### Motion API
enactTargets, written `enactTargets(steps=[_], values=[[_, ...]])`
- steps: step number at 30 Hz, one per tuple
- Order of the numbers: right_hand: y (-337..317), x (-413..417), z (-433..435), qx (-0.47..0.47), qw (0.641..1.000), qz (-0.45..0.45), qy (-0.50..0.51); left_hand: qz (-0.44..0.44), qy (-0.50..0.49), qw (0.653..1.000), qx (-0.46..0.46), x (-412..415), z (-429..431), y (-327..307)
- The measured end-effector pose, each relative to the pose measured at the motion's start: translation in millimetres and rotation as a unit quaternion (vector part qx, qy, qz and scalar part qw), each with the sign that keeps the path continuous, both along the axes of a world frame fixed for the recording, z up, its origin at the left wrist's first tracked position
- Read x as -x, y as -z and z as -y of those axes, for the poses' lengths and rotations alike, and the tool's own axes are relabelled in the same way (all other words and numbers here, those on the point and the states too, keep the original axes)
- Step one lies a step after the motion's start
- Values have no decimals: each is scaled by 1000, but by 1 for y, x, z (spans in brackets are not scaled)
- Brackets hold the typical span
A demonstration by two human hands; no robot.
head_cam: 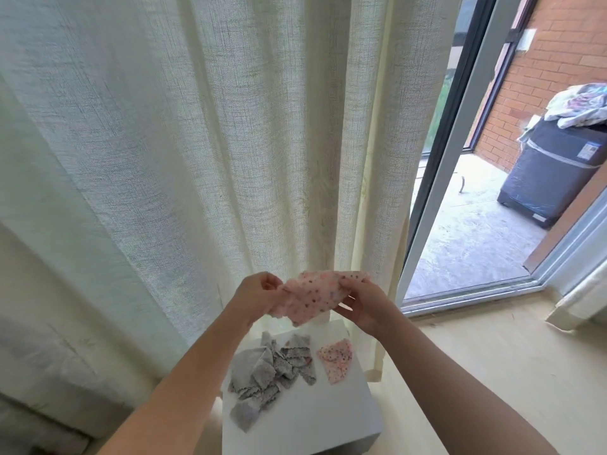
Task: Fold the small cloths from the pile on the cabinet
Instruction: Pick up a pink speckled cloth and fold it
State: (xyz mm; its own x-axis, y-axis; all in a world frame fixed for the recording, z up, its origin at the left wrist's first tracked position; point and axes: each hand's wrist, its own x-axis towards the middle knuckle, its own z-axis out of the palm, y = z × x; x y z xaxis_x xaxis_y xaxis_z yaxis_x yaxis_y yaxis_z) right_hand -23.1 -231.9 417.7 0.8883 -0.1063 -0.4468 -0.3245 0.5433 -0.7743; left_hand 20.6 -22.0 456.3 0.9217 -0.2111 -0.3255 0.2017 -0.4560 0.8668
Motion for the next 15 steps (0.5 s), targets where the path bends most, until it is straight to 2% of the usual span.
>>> enactTargets(steps=[2,4,5,7,8,9,12,15], values=[[3,3,6,29,998,-20,-57,104,24,993,-52,-10,-5,-12],[0,8,11,118,981,-69,-138,183,68,976,-98,-17,-8,-29],[-2,9,13,195,959,-98,-181,206,99,967,-113,-19,-8,-38],[-4,7,14,383,889,-106,-228,236,171,945,-152,-23,-7,-57],[-5,4,12,456,860,-74,-218,245,204,931,-176,-26,-6,-65],[-7,0,9,496,846,-21,-196,254,235,917,-199,-28,-5,-73],[-26,-10,-9,482,843,165,-175,285,306,871,-258,-33,-2,-93],[-43,-19,-25,467,819,259,-210,311,346,834,-296,-32,1,-109]])
